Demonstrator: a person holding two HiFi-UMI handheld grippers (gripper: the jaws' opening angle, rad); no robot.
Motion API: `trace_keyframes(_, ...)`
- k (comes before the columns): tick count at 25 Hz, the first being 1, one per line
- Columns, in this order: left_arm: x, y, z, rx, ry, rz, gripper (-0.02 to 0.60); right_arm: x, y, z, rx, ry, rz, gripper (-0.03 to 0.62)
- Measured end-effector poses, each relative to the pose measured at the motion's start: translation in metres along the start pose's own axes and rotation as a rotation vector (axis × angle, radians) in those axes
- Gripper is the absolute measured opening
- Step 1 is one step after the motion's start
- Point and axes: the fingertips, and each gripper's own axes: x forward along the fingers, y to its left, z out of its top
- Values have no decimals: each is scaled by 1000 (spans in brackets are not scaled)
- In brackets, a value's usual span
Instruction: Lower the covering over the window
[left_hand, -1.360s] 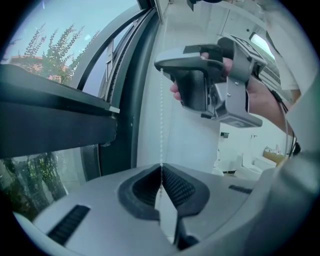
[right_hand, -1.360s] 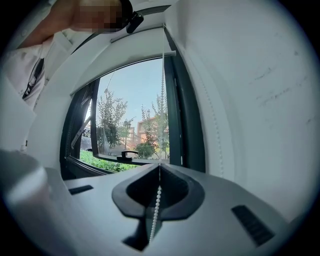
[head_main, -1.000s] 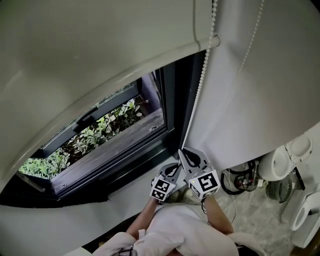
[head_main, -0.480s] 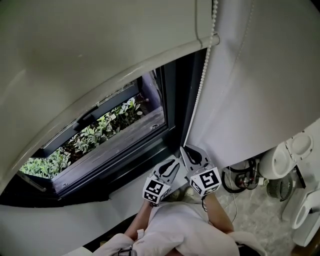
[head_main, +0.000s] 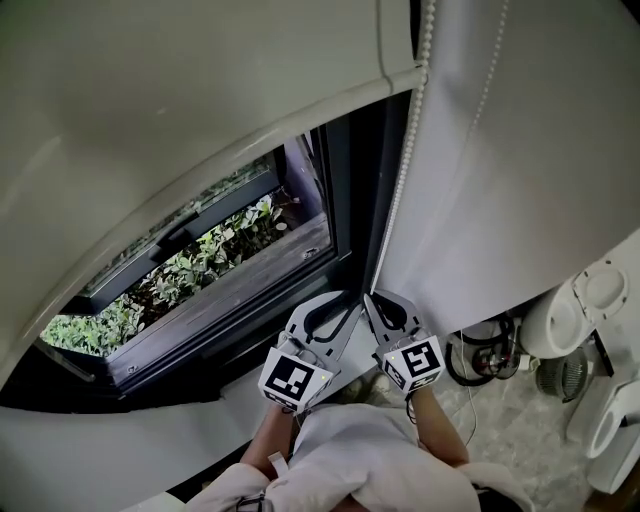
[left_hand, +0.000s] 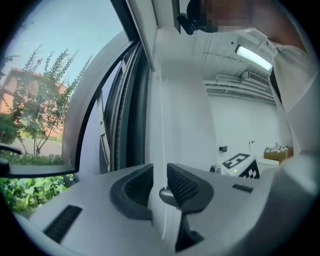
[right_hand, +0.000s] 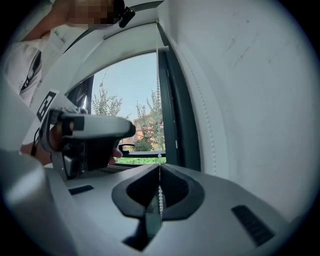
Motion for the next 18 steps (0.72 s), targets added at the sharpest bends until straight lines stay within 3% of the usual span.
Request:
trace_keyframes(9,29,3,73,83,-107,-24,80,-2,2,-1,-2,4,-4,-3)
trace_keyframes(13,42,4,90,125,-117,-30,80,-2,2,-1,-1,8,-10,-3)
trace_keyframes(18,48,0,108,119,-163,-41,78,-1,3,-1,-15,19,-2,-3)
